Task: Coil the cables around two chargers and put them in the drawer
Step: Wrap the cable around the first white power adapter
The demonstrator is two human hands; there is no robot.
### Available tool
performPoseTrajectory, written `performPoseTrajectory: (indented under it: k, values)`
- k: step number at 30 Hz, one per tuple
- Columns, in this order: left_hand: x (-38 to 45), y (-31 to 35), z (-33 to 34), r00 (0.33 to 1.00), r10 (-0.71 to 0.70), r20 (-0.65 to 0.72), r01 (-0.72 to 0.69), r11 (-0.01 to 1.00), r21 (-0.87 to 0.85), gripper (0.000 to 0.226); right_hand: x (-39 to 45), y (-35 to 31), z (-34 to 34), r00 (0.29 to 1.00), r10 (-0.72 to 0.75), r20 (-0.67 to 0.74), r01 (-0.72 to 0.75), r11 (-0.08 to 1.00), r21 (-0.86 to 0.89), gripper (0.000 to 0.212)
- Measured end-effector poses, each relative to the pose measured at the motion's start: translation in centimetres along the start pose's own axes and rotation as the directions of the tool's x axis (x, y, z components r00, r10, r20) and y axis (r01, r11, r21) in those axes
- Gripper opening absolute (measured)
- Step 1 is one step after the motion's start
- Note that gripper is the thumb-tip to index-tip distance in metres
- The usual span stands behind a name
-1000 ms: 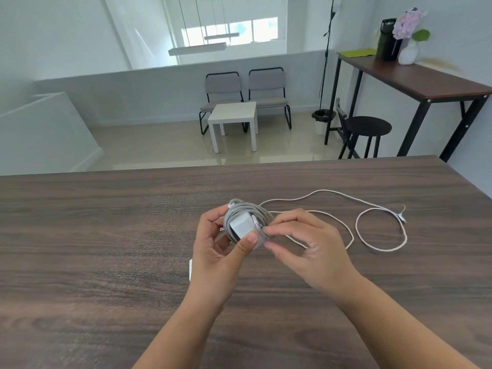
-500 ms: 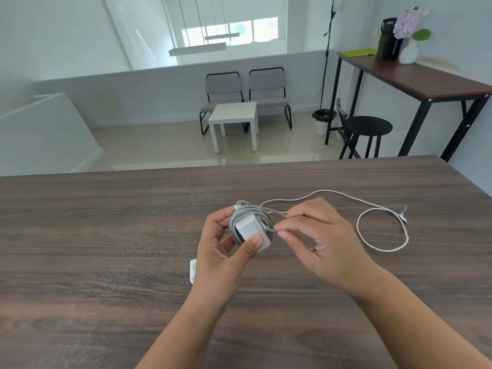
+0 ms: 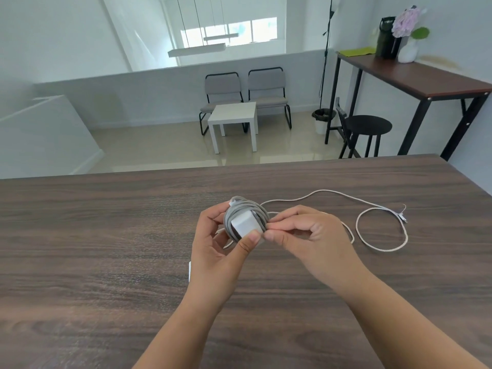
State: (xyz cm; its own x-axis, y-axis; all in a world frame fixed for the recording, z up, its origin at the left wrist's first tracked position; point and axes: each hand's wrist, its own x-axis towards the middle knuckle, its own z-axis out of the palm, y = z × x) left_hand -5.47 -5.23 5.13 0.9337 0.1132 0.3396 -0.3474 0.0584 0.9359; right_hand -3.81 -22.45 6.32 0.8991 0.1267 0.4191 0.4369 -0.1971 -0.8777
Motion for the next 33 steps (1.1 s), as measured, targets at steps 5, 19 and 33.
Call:
performPoseTrajectory:
  k: [5,19,33]
  values:
    - [0.1,0.4,0.2,1.0,-0.014,0.005,0.014,0.999,-0.049,0.049,-0.2,0.6,0.0,0.997,-0.079,0.005,0.078,0.992,0.099,0.021]
    - [0.4,1.1,0.5,0.993,0.027,0.114,-0.026,1.0,-0.012,0.051,-0.6,0.9,1.2,0.971,-0.088,-0.223,0.122,0.982,0.144,0.01]
    - [0.2,0.5,-1.4,0.944,-0.115,0.309,0.162,0.978,-0.131,0.06,0.5,0.5,-0.7,0.937,0.131,0.325,-0.263,0.876,0.404,0.045]
